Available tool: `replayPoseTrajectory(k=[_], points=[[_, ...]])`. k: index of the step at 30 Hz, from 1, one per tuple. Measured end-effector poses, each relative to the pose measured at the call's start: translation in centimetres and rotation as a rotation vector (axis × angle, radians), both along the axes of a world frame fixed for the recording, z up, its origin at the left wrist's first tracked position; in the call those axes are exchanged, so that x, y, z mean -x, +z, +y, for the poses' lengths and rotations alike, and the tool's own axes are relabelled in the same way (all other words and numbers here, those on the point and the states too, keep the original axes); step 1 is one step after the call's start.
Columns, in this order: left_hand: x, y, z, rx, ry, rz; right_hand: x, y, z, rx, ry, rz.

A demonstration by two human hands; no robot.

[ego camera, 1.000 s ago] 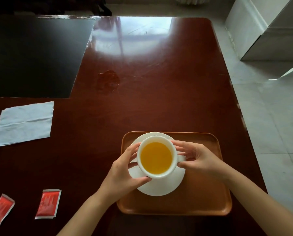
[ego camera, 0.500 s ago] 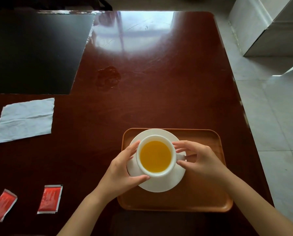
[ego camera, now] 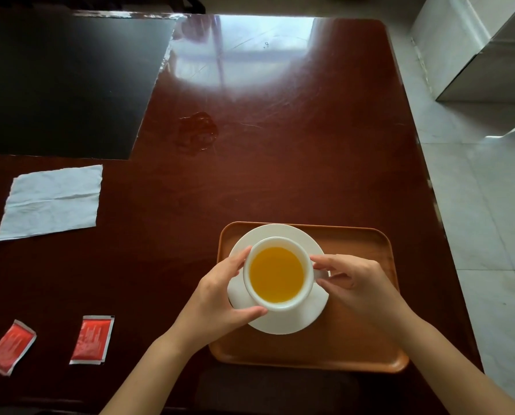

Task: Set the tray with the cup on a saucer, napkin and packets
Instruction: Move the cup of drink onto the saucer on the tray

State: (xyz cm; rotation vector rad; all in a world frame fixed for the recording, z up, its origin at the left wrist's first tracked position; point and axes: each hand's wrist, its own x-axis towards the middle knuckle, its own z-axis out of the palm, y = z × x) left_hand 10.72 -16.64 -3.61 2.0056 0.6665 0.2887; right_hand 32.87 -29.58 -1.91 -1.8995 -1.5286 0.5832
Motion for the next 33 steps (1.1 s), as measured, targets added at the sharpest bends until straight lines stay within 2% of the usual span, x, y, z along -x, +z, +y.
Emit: replayPoseTrajectory(k=[7,12,16,24,29,33], points=[[0.1,-0.3,0.2,0.005,-0.007,0.001,0.1,0.2,0.1,0.01,-0.004,-0.029],[0.5,1.1,0.7,-0.011,-0.003,0.082,0.3,1.4,0.2,0.057,-0.027,-0.162],[0.5,3.8,1.4,-0.219,0.067,0.197,1.2,3.8,1.8,0.035,-0.015,-0.334],[0.8,9.5,2.7,-0.633,0.199,0.359,5.4,8.2,8.4,-0.027,0.11,-0.471],[3.6,11.8,4.6,-0.745,0.317,0.452,8.3,10.0,12.6,-0.067,0.191,-0.496],[7.2,13.1,6.7,-0.765,0.411,0.503,11.1,11.0,15.9,-0.082,0.232,-0.48]])
